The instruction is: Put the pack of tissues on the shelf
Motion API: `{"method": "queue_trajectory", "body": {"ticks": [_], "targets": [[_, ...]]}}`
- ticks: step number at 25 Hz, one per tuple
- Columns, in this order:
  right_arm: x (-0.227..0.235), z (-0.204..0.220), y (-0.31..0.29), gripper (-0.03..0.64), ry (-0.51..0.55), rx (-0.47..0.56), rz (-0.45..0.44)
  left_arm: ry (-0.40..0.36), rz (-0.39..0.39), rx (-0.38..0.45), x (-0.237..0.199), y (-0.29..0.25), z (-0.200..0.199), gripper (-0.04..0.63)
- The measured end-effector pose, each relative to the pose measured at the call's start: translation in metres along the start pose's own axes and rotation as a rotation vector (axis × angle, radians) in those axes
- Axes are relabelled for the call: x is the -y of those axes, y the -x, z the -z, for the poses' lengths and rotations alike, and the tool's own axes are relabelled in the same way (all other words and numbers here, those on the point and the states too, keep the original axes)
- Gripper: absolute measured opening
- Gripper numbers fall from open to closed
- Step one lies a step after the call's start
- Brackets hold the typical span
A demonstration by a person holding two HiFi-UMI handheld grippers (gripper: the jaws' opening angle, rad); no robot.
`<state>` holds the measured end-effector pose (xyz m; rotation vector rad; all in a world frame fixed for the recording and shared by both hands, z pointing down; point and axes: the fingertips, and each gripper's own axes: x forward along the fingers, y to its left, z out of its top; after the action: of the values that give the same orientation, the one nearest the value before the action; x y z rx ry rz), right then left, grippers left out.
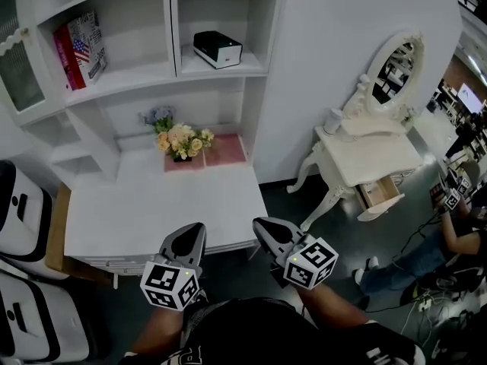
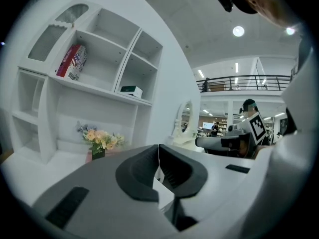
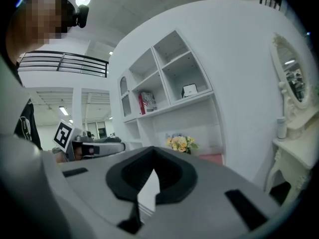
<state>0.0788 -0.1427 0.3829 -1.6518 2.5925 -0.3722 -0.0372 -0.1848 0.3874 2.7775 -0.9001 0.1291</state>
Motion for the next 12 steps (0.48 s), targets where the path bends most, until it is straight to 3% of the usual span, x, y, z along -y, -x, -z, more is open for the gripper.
{"method": "queue_trajectory", "body": {"ticks": [12], "targets": [[-0.005, 0.01, 0.063, 0.008, -0.021, 0.034, -0.028, -0.027, -0.043, -0.017, 0.061, 0.019, 0.014, 0.015]]}}
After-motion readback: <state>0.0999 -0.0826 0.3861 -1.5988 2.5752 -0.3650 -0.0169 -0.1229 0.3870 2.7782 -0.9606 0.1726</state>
